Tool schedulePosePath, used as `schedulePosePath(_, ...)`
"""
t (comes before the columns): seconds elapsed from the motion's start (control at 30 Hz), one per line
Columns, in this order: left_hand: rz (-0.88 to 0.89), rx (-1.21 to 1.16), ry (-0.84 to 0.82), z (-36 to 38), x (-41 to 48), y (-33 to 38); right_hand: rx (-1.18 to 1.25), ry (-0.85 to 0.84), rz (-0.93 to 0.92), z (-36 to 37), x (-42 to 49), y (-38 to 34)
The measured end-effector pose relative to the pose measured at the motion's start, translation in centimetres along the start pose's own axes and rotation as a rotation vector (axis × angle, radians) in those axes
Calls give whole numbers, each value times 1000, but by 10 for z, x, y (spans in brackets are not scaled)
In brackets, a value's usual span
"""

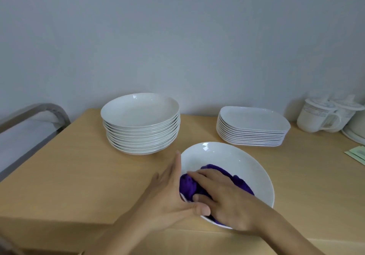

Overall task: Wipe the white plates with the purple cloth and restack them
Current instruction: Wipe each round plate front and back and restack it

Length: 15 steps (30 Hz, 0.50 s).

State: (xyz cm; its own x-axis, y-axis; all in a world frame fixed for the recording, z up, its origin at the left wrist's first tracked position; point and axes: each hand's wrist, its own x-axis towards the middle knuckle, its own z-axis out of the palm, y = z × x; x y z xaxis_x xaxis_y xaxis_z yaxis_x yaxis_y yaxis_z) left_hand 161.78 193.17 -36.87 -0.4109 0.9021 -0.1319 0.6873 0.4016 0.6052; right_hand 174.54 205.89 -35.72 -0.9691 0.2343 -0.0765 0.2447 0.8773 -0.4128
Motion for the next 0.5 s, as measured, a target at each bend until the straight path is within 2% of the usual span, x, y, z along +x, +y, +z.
schedulePosePath(0.2, 48, 159, -12, -3, -1, 3, -281, 175, 2, 13, 58, 15)
schedulePosePath(0.37, -68, 390, -94, -4, -4, 9, -443, 236, 228, -1, 71, 32)
schedulePosePath(0.5, -138, 488, -126, -9, -3, 14, -564, 288, 302, -15, 59, 53)
